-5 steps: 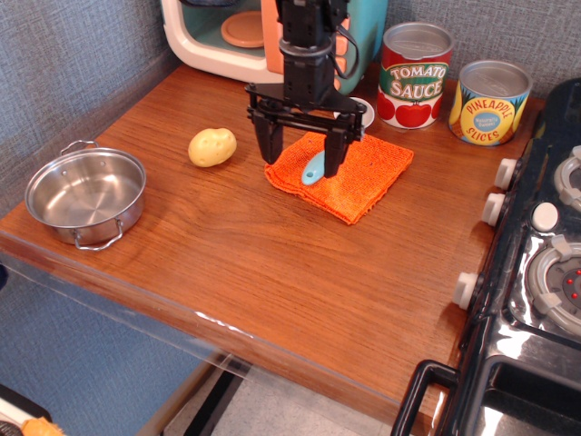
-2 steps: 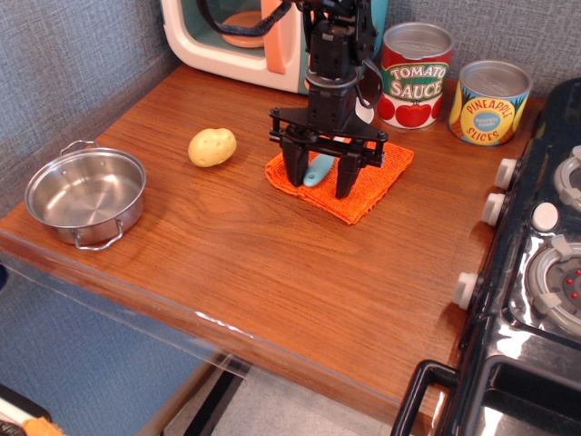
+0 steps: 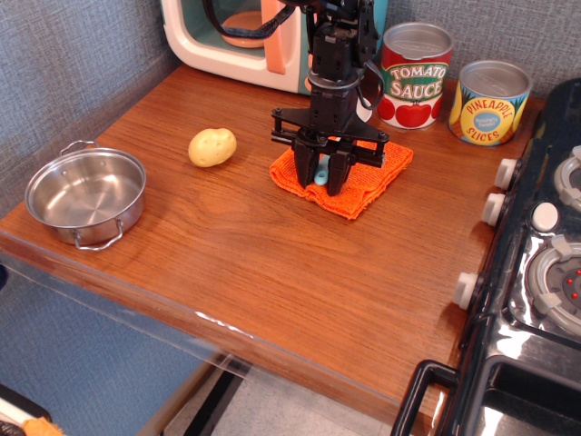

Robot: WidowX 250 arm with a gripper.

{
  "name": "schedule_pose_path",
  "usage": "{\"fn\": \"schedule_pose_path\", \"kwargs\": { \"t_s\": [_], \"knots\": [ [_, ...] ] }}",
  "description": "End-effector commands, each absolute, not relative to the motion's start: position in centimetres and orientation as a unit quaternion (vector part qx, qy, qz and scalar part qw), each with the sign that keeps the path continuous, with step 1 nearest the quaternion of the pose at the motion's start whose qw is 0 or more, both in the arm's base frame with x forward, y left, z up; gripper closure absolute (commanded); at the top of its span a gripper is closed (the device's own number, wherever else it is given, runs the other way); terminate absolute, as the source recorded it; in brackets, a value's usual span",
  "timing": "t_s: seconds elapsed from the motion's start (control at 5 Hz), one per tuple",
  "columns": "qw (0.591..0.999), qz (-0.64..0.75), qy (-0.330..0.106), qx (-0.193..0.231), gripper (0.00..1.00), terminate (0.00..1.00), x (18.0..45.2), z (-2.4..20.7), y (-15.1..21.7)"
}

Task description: Move the spoon from the cloth to the left of the potato.

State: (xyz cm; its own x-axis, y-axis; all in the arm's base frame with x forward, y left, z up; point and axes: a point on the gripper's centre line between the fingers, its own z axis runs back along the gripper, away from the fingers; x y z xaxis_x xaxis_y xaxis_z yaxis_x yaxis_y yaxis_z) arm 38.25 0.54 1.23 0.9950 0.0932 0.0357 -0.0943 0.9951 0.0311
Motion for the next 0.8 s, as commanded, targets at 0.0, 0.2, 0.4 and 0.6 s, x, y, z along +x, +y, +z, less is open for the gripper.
{"fn": "schedule_pose_path", "kwargs": {
  "t_s": [0.0,0.2,0.4,0.6],
  "knots": [
    [0.998,0.042,-0.037,-0.005,0.0,0.0,37.58,4.7,1.12],
    [0.998,0.041,-0.039,-0.005,0.0,0.0,37.37,5.16,1.48],
    [0.998,0.046,-0.038,-0.007,0.0,0.0,37.52,5.49,1.76],
    [0.998,0.047,-0.037,-0.007,0.0,0.0,37.59,5.35,1.94]
  ]
}}
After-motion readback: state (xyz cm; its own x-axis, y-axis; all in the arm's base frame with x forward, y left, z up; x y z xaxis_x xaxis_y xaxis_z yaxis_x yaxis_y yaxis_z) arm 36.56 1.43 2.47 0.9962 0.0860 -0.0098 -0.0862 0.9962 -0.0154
